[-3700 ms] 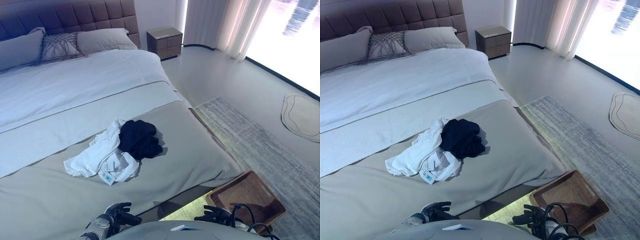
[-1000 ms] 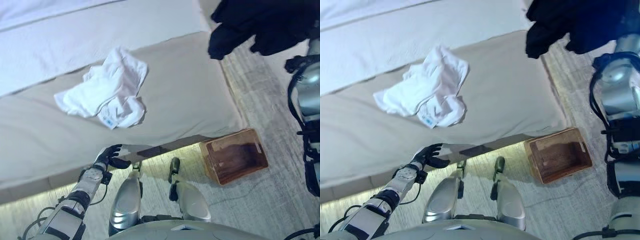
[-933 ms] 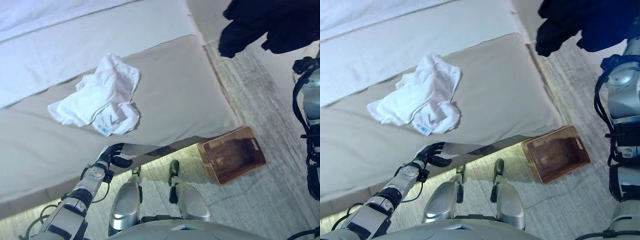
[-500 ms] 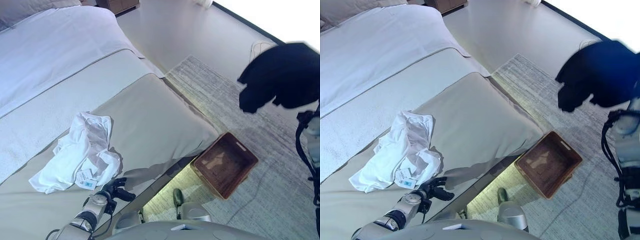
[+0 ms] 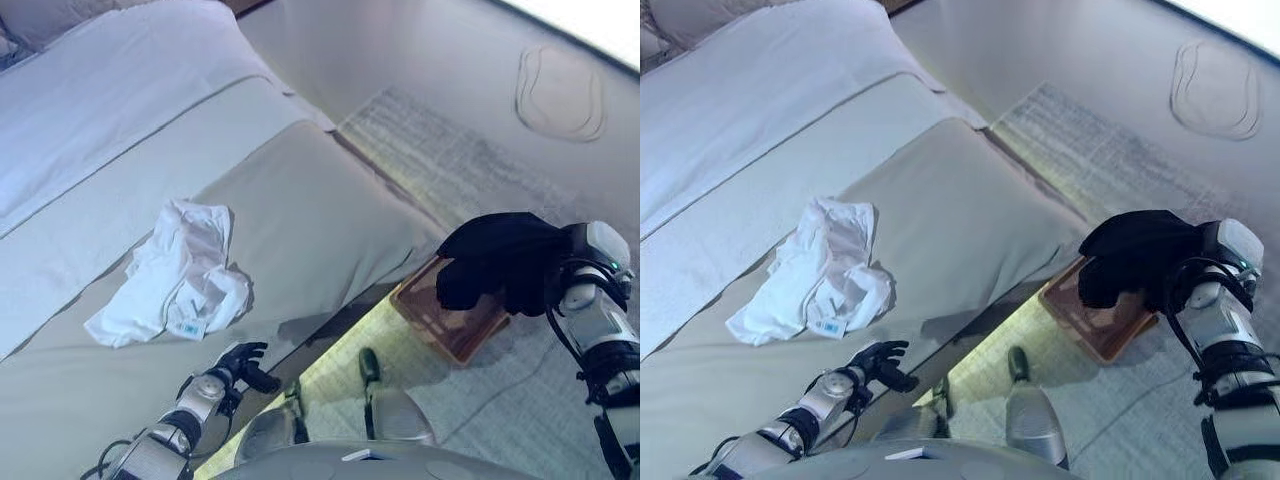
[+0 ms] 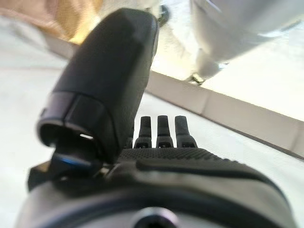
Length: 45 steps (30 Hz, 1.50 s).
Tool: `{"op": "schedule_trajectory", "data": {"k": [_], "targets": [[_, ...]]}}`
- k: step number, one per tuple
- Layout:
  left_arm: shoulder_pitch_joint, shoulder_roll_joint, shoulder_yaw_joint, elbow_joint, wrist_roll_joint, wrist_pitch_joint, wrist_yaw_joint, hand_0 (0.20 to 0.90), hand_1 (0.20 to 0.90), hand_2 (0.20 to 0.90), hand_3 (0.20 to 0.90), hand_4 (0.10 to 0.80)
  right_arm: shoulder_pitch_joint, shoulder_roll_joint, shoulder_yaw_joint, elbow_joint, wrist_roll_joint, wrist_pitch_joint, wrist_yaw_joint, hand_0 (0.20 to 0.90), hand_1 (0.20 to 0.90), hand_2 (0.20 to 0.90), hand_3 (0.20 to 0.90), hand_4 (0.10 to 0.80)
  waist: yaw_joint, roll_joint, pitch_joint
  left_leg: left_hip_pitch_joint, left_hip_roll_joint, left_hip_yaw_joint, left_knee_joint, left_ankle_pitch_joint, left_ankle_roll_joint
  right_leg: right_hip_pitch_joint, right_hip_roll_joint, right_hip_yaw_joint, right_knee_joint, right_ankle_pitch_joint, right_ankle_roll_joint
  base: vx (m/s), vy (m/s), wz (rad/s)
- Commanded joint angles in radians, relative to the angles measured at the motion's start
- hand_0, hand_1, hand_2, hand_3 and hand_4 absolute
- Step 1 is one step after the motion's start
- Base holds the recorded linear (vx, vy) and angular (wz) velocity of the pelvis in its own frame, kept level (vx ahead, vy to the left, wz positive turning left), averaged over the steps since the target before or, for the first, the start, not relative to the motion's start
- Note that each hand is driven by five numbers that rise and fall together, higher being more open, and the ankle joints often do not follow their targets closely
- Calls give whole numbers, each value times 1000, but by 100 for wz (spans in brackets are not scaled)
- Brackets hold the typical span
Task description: Pick up the clothes from the bed and place them into the basket
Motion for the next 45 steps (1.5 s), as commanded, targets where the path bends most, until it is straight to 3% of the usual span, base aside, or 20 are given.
{"op": "schedule_trajectory", "data": {"k": [1,11,17,20,25,29,32,33,35,38,45], "targets": [[-77,27,-15,-29,-37,-70,14,900,900,900,900,800,-175,-92,64,44,-22,22,-29,900,900,900,900,800,23,-15,64,-23,-30,-52,88,-49,-2,-4,-3,-43,101,-75,-47,-131,2,8],[-98,75,-32,-89,-121,-101,-5,900,900,900,900,800,-352,-85,159,220,64,68,-85,900,900,900,900,800,26,115,183,-139,-72,-71,104,-12,3,-162,-14,-24,174,-79,-60,-66,13,-7],[-81,78,-15,-104,-137,-108,-11,900,900,900,900,800,-293,-70,58,164,236,8,-229,900,900,900,900,800,14,117,199,-134,-74,-56,90,-13,6,-157,-10,-12,163,-77,-60,12,35,4],[-77,76,-8,-103,-140,-111,-13,900,900,900,900,800,-250,-59,-24,133,298,-18,-319,900,900,900,900,800,7,107,196,-130,-72,-46,86,-18,7,-159,-9,-9,156,-71,-55,18,39,7],[-56,73,3,-112,-152,-103,-1,900,900,900,900,800,-187,-66,-97,110,316,-41,-364,900,900,900,900,800,6,77,182,-113,-68,-34,72,-24,9,-137,-7,-12,114,-44,-44,48,55,5],[-14,71,37,-127,-160,-87,17,900,900,900,900,800,-129,-51,-95,-120,235,-48,-365,900,900,900,900,800,17,34,167,-93,-64,-31,73,-35,11,-102,-11,-30,89,-30,-37,92,75,1],[21,67,95,-108,-171,-68,21,900,900,900,900,800,-84,-14,-89,-427,75,-70,-254,900,900,900,900,800,27,-19,145,-67,-62,-33,74,-51,15,-67,-11,-42,71,-27,-29,123,130,-4],[22,67,97,-107,-175,-68,23,900,900,900,900,800,-82,-12,-90,-436,63,-74,-247,900,900,900,900,800,28,-21,143,-70,-61,-32,73,-49,15,-68,-11,-42,68,-23,-29,117,141,-4],[31,60,138,-75,-177,-56,27,900,900,900,900,800,-66,15,-59,-564,-16,-117,-151,900,900,900,900,800,44,-63,123,-64,-62,-38,78,-58,20,-52,-11,-54,62,-23,-24,103,118,4],[39,53,156,-64,-176,-46,31,900,900,900,900,800,-78,23,-23,-583,-61,-164,-65,900,900,900,900,800,64,-88,111,-63,-65,-47,89,-66,25,-40,-14,-65,60,-25,-22,94,114,15],[31,57,162,-79,-193,-52,39,900,900,900,900,800,-241,31,157,-498,-121,-225,82,900,900,900,900,800,183,-141,132,-112,-95,-130,181,-90,57,-27,-35,-118,111,-46,-27,80,131,36]]}}
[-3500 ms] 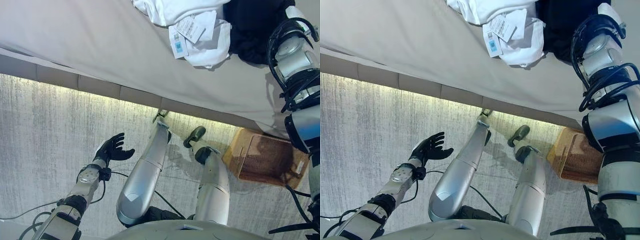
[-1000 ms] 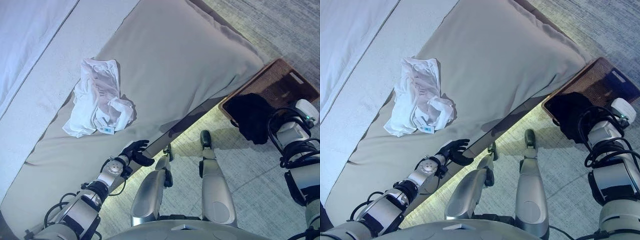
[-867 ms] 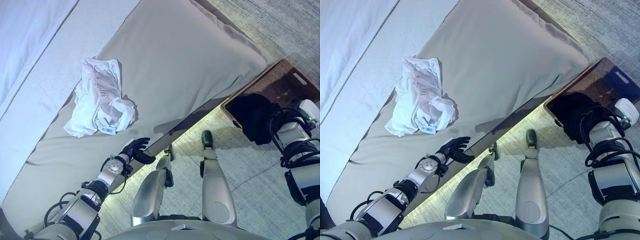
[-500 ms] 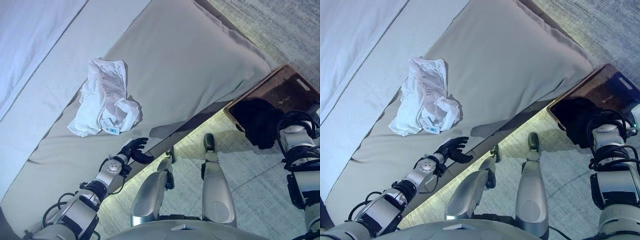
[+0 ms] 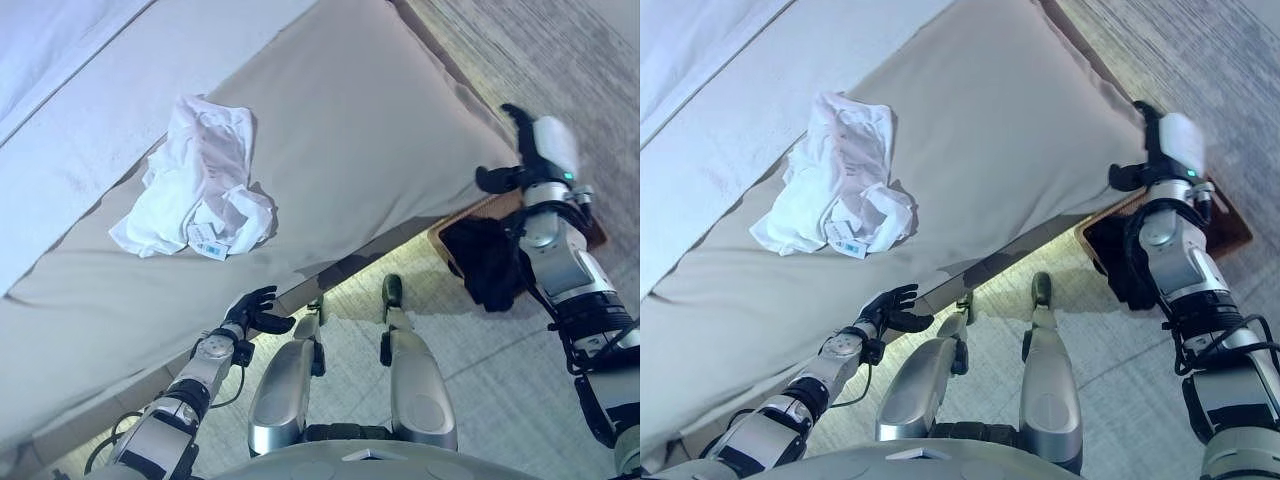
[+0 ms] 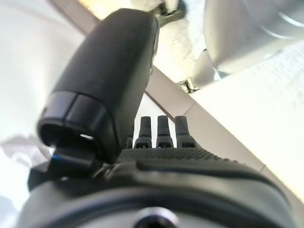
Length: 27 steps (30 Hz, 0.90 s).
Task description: Pick up the clothes from the bed and place them into the basket
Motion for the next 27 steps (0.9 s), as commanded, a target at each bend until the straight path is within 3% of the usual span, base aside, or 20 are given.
{"op": "schedule_trajectory", "data": {"k": [1,6,13,14,20,26,27], "targets": [[52,67,-4,11,-24,-13,2,900,900,900,900,800,-140,-1,55,-5,-50,-74,20,900,900,900,900,800,76,-128,-77,-54,-68,14,158,-153,48,-11,-19,-10,79,-50,-26,80,101,61],[48,105,-2,-11,-68,6,27,900,900,900,900,800,-290,58,169,62,-55,-50,69,900,900,900,900,800,173,-163,-29,-100,-86,-37,204,-157,70,-20,-38,-80,134,-61,-11,79,76,51],[60,141,19,-30,-127,9,35,900,900,900,900,800,-508,160,262,215,9,4,50,900,900,900,900,800,302,-177,1,-250,-113,-125,303,-164,82,-112,-56,-150,262,-98,-17,38,106,45],[70,142,24,-31,-122,7,32,900,900,900,900,800,-521,174,268,239,19,17,52,900,900,900,900,800,317,-179,1,-256,-114,-133,320,-193,80,-124,-62,-151,297,-119,-8,55,67,37],[79,157,15,-48,-122,-31,11,900,900,900,900,800,-633,268,314,468,68,114,169,900,900,900,900,800,382,-189,1,-400,-100,-180,365,-182,74,-251,-77,-206,368,-122,-1,-22,65,30],[72,154,-24,-124,-167,-104,-5,900,900,900,900,800,-723,301,338,643,172,176,202,900,900,900,900,800,424,-191,1,-518,-102,-230,354,-141,62,-345,-74,-267,370,-113,11,-55,-9,10],[72,155,-34,-135,-166,-113,-6,900,900,900,900,800,-739,299,343,659,175,179,200,869,869,869,864,764,429,-191,1,-532,-103,-236,351,-134,61,-355,-74,-276,367,-110,14,-17,-37,13]]}}
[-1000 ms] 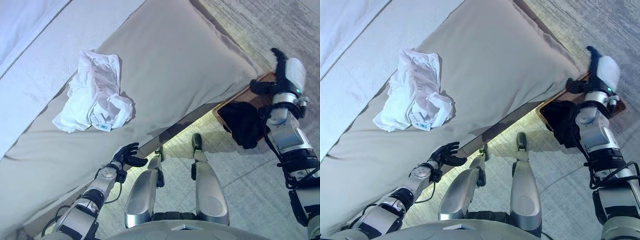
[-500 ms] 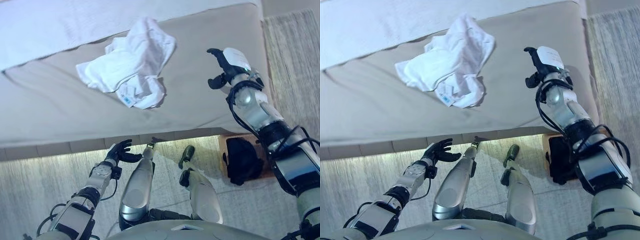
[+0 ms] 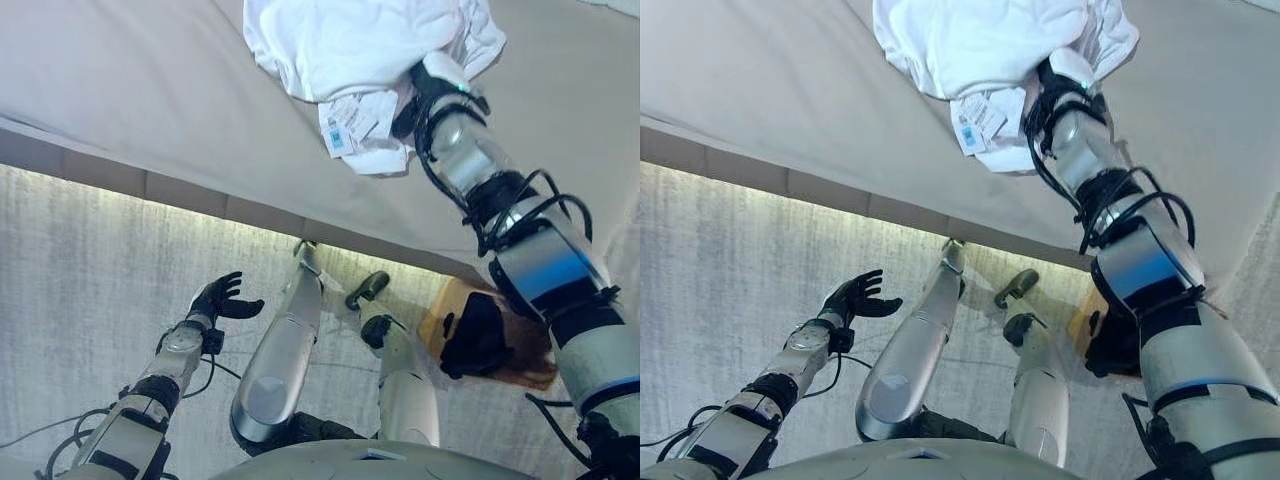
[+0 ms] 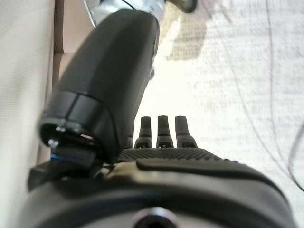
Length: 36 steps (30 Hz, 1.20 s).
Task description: Pick up the clothes from the bed and place them into the basket
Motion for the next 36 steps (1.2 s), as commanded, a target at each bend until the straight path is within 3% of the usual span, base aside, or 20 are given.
{"op": "schedule_trajectory", "data": {"k": [1,2,9,16,19,23,30,36], "targets": [[57,5,-40,-44,-20,-72,-26,900,900,900,900,800,5,-17,51,58,53,33,46,596,596,596,546,446,67,30,-11,-7,-18,49,-10,-46,90,-31,7,-14,74,46,22,-18,-37,17],[57,5,-45,-48,-21,-75,-26,900,900,900,900,800,-7,-17,54,66,55,27,38,300,300,300,200,100,69,31,-11,-13,-18,46,-13,-43,89,-36,7,-18,74,46,23,-11,-30,14],[79,10,-56,-52,-6,-71,5,900,900,900,900,800,-39,-40,56,-24,130,-50,-130,300,300,300,200,100,54,14,-11,-15,-2,47,-43,-35,80,-32,23,-20,41,58,31,-12,-43,-1],[108,14,2,32,60,-55,52,900,900,900,900,800,70,-118,-84,-329,135,-212,-416,300,300,300,200,100,-7,-38,-11,136,33,101,-67,-84,76,97,56,40,-15,60,27,-16,-88,-6],[105,14,8,77,95,-45,65,900,900,900,900,800,122,-173,-173,-464,96,-226,-478,300,300,300,200,100,-32,-50,-11,258,54,138,-101,-99,75,200,66,76,-51,50,25,34,-92,-23],[104,6,17,108,118,-38,47,900,900,900,900,800,147,-256,-262,-593,76,-182,-515,300,300,300,200,100,-61,-40,-17,415,61,184,-173,-77,73,343,71,108,-124,54,16,7,-49,-37],[146,-27,-20,130,146,-13,3,900,900,900,900,800,174,-392,-318,-630,131,-176,-541,300,300,300,200,100,-113,-17,-182,582,61,206,-295,-62,53,512,80,119,-235,40,9,127,-18,-10],[187,-76,-51,176,186,17,-20,900,900,900,900,800,156,-471,-325,-584,184,-177,-474,300,300,300,200,100,-125,-12,-293,656,52,206,-303,-67,46,596,74,111,-279,45,1,174,15,-7]]}}
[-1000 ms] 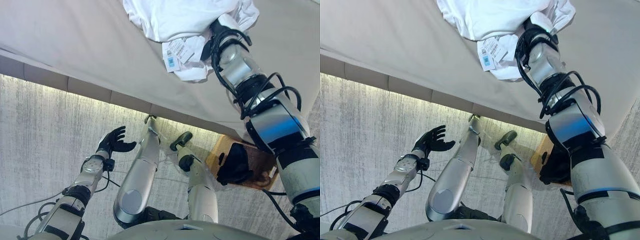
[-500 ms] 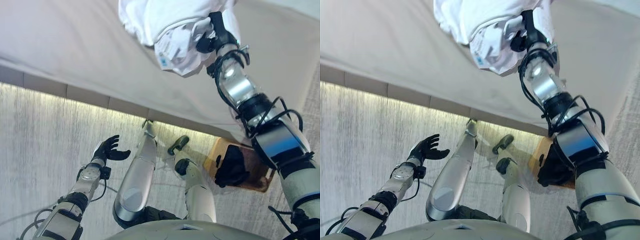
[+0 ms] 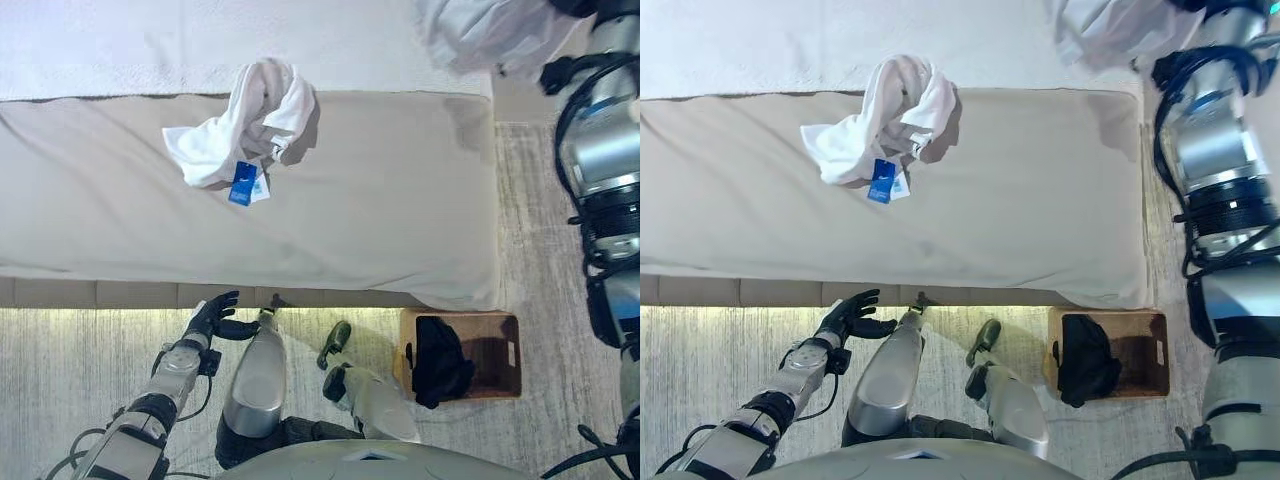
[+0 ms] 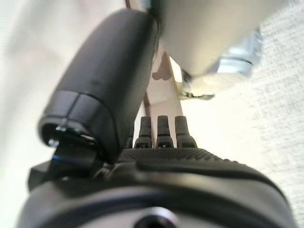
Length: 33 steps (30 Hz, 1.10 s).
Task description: Pick up the clothes from the bed and place them into the basket
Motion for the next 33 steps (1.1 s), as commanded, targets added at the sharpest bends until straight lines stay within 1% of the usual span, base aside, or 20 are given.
{"op": "schedule_trajectory", "data": {"k": [1,6,8,10,14,15,16,18,22,24,25,27,29,31,33], "targets": [[133,-48,-65,85,51,8,-27,900,900,900,900,800,-79,-65,56,-20,-25,-74,-2,300,300,300,200,100,-7,11,-303,33,-16,-10,-50,-83,29,7,1,-31,82,-63,-5,168,-13,3],[150,-38,-59,160,102,33,-30,900,900,900,900,800,-89,-81,110,67,-11,-42,67,300,300,300,200,100,8,-2,-335,57,-22,-29,-76,-74,27,35,7,-43,50,-51,-3,88,-48,14],[151,-33,-54,182,127,41,-27,900,900,900,900,800,-85,-75,121,98,2,-34,62,300,300,300,200,100,9,-4,-337,61,-21,-32,-86,-70,27,36,8,-44,43,-48,-2,0,-68,16],[150,-24,-51,201,148,44,-26,900,900,900,900,800,-56,-62,107,115,23,-35,46,300,300,300,200,100,4,-4,-334,65,-20,-30,-92,-71,31,30,10,-41,43,-46,-1,-49,-78,12],[160,-20,-45,217,172,46,-24,900,900,900,900,800,42,-33,40,94,56,-60,16,300,300,300,200,100,-18,7,-333,81,-18,-12,-97,-78,42,23,8,-25,55,-48,-2,-54,-36,-2],[162,-26,-32,222,175,51,-26,900,900,900,900,800,112,-15,-4,55,53,-80,6,300,300,300,200,100,-42,22,-333,92,-17,3,-98,-82,48,19,6,-12,64,-50,-1,-81,-13,-14],[163,-26,-30,223,178,53,-27,900,900,900,900,800,134,-10,-18,43,48,-83,3,300,300,300,200,100,-47,24,-333,95,-16,8,-97,-84,50,17,5,-7,67,-51,-1,-91,1,-14],[165,-32,-20,225,175,63,-29,900,900,900,900,800,224,11,-67,-32,35,-91,-7,300,300,300,200,100,-78,41,-335,106,-14,33,-94,-93,57,9,1,16,81,-55,-1,-80,-2,-21],[161,-44,-3,230,182,73,-39,900,900,900,900,800,436,59,-161,-221,0,-121,7,300,300,300,200,100,-164,80,-344,137,-8,86,-93,-110,70,-5,3,83,107,-67,-7,-68,-7,-51],[162,-46,4,221,191,77,-35,900,900,900,900,800,536,78,-199,-290,-24,-147,17,300,300,300,200,100,-201,87,-353,155,-9,103,-107,-112,75,-7,9,121,104,-67,-8,-37,-84,-65],[157,-43,16,211,212,82,-32,900,900,900,900,800,593,85,-220,-329,-44,-146,12,300,300,300,200,100,-225,89,-357,162,-9,114,-116,-112,78,-8,11,144,101,-63,-4,-39,-121,-64],[137,-31,30,201,207,103,-38,900,900,900,900,800,678,80,-250,-388,-46,-144,56,300,300,300,200,100,-262,90,-367,172,-4,140,-131,-111,79,-17,14,176,100,-53,2,-50,-122,-65],[109,-21,37,185,181,103,-35,900,900,900,900,800,754,72,-274,-411,-46,-138,115,300,300,300,200,100,-309,94,-373,179,3,180,-141,-112,78,-31,21,215,100,-42,7,-75,-124,-64],[84,-25,52,164,144,109,-28,900,900,900,900,800,804,68,-290,-397,-45,-140,149,300,300,300,200,100,-343,97,-376,183,8,218,-143,-118,77,-42,26,237,100,-35,11,-64,-75,-54],[73,-29,57,148,151,99,-28,900,900,900,900,800,831,61,-305,-384,-49,-128,170,300,300,300,200,100,-359,98,-377,184,10,235,-143,-121,77,-47,28,247,99,-33,12,-59,-62,-53]]}}
